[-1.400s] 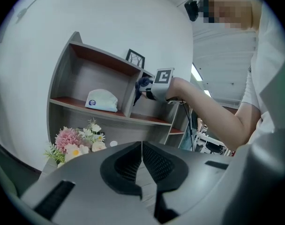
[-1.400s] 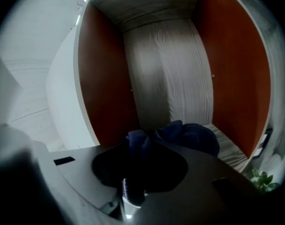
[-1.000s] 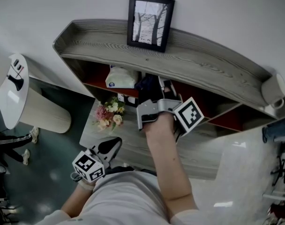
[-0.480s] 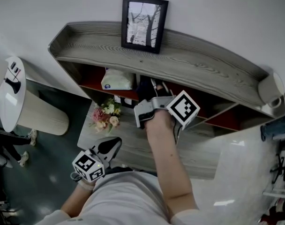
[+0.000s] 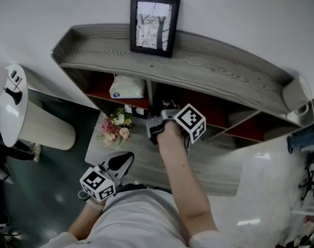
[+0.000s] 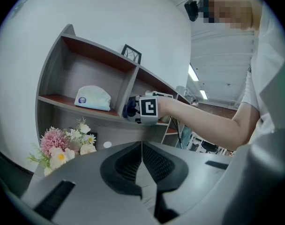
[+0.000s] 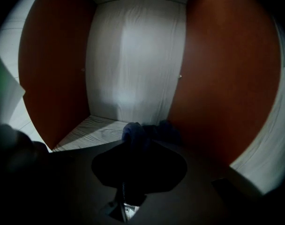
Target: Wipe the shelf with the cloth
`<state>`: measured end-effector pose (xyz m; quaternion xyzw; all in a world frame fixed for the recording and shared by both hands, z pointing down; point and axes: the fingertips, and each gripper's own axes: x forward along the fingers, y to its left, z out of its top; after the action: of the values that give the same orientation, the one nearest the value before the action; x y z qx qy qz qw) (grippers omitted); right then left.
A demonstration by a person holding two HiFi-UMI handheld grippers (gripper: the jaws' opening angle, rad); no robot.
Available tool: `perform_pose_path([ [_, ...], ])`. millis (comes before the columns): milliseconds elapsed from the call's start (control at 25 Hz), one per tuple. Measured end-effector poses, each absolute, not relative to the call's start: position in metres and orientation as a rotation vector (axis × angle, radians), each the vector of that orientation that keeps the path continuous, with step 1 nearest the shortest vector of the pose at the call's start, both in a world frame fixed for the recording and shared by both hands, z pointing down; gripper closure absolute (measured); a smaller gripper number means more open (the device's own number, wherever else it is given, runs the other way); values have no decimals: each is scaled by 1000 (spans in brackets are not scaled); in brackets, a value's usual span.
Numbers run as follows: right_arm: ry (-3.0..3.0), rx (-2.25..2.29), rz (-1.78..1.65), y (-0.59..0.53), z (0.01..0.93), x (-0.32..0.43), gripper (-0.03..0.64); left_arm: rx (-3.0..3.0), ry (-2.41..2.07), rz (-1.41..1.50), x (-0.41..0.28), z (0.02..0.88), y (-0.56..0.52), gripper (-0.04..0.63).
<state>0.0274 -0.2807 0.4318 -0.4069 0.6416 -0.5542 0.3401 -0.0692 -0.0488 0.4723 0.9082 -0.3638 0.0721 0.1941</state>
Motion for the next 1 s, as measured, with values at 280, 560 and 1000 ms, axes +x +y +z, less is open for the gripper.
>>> perform_pose_path([
  [280, 1663, -1120, -1452, -272, 441, 27, 546, 2552, -1019, 200, -69, 473, -47, 577],
  [560, 1661, -1112, -1487, -243, 446, 20, 546, 2552, -994, 203, -67, 475, -43, 578],
  [1000, 1719, -855, -1542, -199, 429, 5, 546, 2598, -845, 213, -35, 476, -44, 577],
])
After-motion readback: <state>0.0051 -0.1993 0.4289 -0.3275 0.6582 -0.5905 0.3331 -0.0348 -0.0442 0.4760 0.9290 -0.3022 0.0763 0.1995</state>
